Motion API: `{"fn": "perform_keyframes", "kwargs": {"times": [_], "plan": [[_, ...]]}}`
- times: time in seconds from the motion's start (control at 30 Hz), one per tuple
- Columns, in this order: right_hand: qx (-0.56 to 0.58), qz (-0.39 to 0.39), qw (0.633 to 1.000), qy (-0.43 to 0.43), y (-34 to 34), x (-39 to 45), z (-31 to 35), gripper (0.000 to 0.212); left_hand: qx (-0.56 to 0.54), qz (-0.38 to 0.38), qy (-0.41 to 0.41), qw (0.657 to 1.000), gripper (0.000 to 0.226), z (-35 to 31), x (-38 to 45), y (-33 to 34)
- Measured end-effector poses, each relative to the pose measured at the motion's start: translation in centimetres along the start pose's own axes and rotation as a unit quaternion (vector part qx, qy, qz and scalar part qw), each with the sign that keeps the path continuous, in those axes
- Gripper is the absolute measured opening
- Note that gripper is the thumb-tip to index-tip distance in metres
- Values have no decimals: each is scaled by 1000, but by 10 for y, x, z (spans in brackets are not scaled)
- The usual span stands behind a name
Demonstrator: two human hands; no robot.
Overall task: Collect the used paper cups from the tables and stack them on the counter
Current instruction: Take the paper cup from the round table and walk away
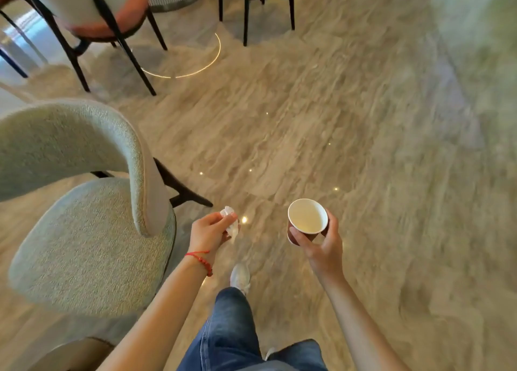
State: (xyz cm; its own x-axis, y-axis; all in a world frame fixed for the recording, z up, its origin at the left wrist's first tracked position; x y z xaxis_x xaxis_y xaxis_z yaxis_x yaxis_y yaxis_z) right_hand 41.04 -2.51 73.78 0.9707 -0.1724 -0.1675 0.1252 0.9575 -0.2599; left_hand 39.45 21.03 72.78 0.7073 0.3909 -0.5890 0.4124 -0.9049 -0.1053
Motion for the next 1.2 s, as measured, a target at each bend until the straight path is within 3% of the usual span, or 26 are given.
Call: {"fn": "perform_keyframes", "kwargs": {"times": [0.23, 0.4, 0.83, 1.0, 1.2], "plan": [[0, 4, 1000, -10, 50, 96, 37, 71, -8, 16, -6, 1000, 27, -77, 94, 9], [4, 10, 1000, -10, 70, 164, 55, 77, -52, 6, -38, 998, 12, -114, 149, 22], [-16, 103, 992, -74, 124, 398, 122, 80, -72, -53, -22, 996, 12, -240, 286, 92], [-19, 150, 985, -84, 168, 458, 148, 66, -121, -92, -27, 988, 11, -279, 331, 84], [-29, 200, 976, -83, 255, 522, 175, 68, -150, -121, -27, 981, 11, -320, 399, 43]]}}
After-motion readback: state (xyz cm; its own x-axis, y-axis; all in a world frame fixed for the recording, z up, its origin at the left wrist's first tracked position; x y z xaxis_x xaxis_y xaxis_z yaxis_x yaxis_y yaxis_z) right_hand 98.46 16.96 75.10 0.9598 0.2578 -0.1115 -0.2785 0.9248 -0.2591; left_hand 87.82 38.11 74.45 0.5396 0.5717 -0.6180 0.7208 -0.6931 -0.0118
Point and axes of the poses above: each hand's wrist, its own x-axis towards the middle knuckle, its own y-axis out of the palm, z = x × y, the point moved 4 cm from there along x, towards the middle knuckle, and after that the axes turned 3 degrees about x, right-handed, at the moved point
